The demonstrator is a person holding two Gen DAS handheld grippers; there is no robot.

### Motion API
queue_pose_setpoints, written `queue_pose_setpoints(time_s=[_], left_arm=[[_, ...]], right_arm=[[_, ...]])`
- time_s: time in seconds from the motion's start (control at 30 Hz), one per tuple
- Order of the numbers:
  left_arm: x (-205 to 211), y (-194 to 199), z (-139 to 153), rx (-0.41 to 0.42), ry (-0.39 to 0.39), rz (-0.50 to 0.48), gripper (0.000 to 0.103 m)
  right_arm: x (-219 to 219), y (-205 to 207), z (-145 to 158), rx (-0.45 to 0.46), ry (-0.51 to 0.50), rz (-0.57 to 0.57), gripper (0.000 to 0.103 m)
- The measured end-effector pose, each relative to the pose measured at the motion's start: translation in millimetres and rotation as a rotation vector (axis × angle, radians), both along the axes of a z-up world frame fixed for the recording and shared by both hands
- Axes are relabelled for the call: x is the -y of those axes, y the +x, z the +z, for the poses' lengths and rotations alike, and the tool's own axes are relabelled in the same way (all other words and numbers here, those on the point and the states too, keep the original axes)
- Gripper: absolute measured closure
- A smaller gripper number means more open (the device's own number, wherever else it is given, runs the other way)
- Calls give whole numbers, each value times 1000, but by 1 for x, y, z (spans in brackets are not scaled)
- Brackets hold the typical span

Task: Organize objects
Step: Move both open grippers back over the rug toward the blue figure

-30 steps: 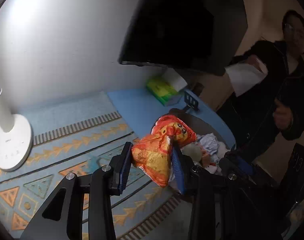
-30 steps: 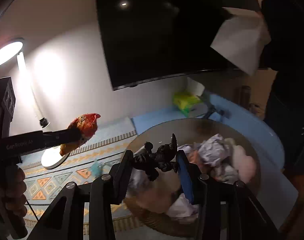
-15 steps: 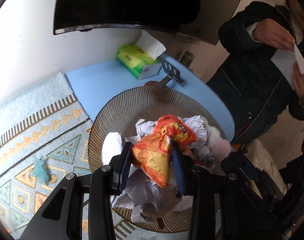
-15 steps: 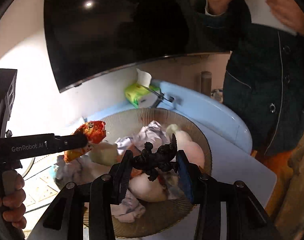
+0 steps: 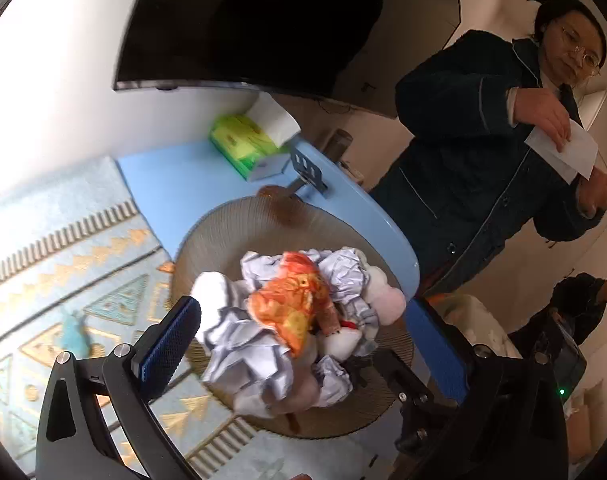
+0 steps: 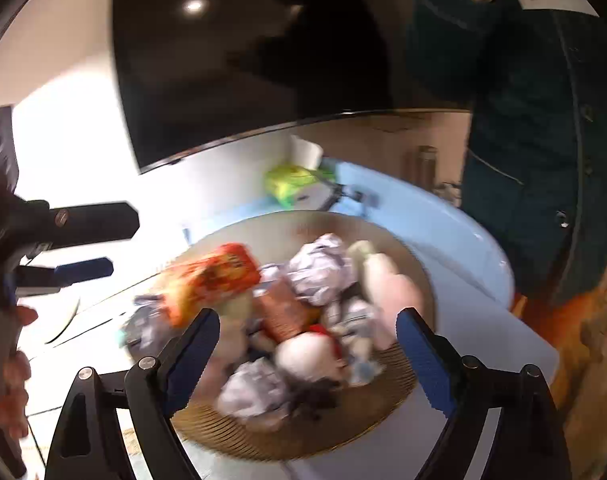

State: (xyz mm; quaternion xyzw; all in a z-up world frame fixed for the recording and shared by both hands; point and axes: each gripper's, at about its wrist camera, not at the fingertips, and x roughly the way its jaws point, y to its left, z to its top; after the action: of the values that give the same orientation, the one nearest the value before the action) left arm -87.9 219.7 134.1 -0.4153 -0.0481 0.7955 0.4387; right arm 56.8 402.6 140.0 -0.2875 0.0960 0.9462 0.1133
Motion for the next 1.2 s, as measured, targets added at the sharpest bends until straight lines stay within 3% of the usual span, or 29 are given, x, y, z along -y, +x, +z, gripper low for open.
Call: queue_pose_setpoints(time_s=[0.13, 0.3, 0.43, 0.53, 0.57, 0.67, 1.2], left_arm=[[34, 13, 17, -132, -46, 67, 1], [80, 31, 7, -206, -210, 164, 1], [117, 37, -31, -95, -319, 280, 1], [135, 37, -65, 22, -470, 417, 1], [143, 38, -73, 58, -485, 440, 1], [153, 38, -85, 125, -483, 453, 1], [138, 45, -86, 107, -494, 379, 1]], right_arm=[[24, 13, 8, -41, -35, 170, 13], [67, 24, 9, -52, -30, 377, 11], [104, 25, -6, 3, -36, 464, 10], [124, 24, -19, 61, -69, 513, 10], [129, 25, -23, 78, -76, 532, 10], [140, 27, -29, 106, -51, 571, 10], [127, 34, -29, 139, -85, 503, 10]])
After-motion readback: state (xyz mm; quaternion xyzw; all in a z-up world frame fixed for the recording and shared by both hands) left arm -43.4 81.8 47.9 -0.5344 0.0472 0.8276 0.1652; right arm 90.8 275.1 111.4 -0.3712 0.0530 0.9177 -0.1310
